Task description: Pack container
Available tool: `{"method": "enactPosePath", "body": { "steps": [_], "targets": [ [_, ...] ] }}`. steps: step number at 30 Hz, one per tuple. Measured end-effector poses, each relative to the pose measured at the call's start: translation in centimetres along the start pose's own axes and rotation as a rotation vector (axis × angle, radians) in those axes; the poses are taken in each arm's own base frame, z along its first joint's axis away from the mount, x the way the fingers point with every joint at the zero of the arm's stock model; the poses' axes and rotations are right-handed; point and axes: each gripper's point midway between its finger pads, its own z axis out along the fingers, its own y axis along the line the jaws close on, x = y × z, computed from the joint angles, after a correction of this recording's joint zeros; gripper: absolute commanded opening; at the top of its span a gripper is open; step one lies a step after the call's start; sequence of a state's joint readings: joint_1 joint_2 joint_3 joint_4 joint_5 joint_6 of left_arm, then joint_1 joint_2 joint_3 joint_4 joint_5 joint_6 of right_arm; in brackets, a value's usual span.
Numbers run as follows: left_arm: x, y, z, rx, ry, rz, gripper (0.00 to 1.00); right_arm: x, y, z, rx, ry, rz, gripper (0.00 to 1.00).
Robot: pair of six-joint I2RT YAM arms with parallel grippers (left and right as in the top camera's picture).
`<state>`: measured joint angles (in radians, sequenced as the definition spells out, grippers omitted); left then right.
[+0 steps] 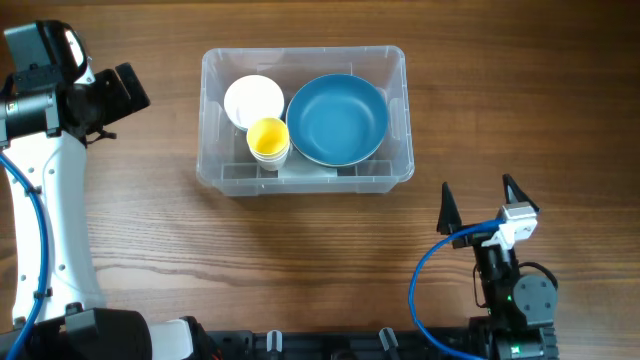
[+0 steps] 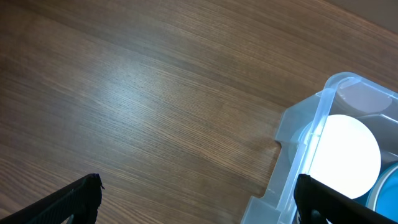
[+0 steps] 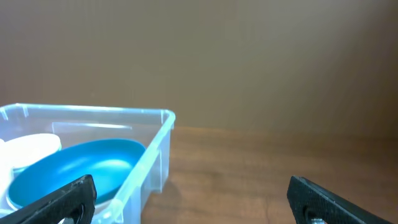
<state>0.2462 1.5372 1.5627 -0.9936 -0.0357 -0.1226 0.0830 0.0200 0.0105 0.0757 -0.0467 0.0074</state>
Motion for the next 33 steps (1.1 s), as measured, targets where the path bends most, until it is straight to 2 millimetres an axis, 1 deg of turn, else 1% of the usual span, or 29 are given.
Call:
{"method": "enactPosePath", "body": {
  "steps": [2, 6, 10, 33],
  "targets": [
    [0.0, 0.0, 0.0, 0.000, 0.000, 0.000, 1.00, 0.8, -0.2, 0.0, 0.012, 0.030, 0.008, 1.00],
    [0.0, 0.0, 0.0, 0.000, 0.000, 0.000, 1.00, 1.8, -0.8, -0.1, 0.041, 0.071, 0.022, 1.00],
    [0.0, 0.0, 0.0, 0.000, 0.000, 0.000, 1.00, 1.8, -1.3, -0.1, 0.063, 0.072, 0.027, 1.00],
    [0.0, 0.0, 0.0, 0.000, 0.000, 0.000, 1.00, 1.8, -1.4, -0.1, 0.064, 0.072, 0.028, 1.00]
  ]
}}
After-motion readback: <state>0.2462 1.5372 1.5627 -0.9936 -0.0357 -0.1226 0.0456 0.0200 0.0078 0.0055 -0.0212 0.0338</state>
